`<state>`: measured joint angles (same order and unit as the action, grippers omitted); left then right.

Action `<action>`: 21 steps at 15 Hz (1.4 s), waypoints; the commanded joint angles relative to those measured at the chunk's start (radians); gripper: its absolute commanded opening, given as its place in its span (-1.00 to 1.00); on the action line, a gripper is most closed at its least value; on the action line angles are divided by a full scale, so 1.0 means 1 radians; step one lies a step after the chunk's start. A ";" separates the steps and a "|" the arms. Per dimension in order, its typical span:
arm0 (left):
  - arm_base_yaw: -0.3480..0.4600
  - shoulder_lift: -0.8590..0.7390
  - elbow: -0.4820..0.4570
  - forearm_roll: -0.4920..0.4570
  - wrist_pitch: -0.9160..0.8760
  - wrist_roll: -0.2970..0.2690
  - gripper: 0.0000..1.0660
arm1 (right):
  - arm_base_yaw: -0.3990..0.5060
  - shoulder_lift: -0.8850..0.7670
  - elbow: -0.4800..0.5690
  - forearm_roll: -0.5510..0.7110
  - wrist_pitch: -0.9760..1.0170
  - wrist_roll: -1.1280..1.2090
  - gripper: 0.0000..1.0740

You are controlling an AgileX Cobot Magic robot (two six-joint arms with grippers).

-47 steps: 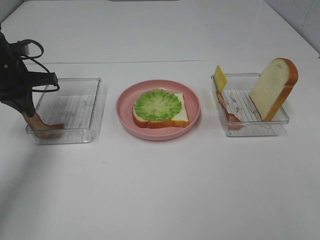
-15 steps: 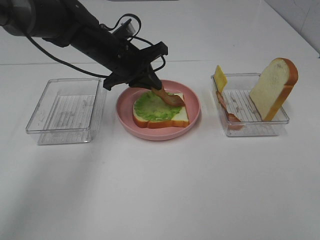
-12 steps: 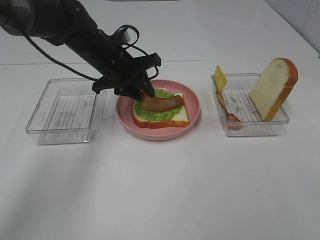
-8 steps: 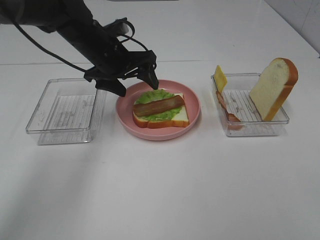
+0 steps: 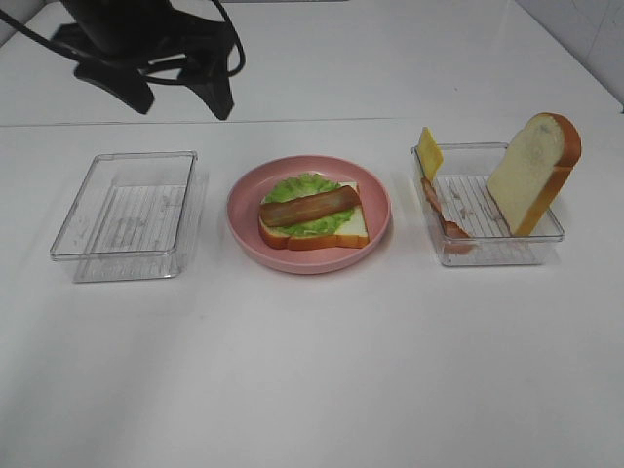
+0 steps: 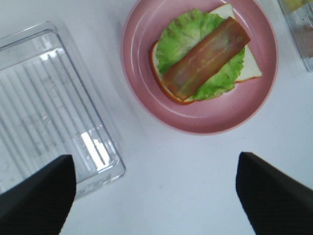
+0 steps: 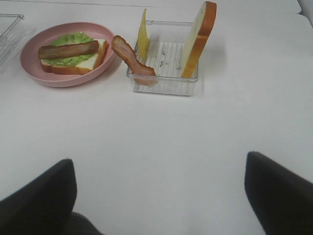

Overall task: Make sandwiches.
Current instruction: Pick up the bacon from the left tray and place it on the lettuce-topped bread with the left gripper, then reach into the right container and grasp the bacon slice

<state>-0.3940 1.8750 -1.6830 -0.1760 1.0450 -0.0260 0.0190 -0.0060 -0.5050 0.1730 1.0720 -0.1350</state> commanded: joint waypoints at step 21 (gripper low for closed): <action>-0.003 -1.670 0.947 0.115 0.238 -0.043 0.58 | -0.008 -0.013 -0.001 -0.002 -0.008 -0.007 0.64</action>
<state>-0.3940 0.2130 -0.7420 -0.0660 1.2200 -0.0620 0.0190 -0.0060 -0.5050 0.1730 1.0720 -0.1350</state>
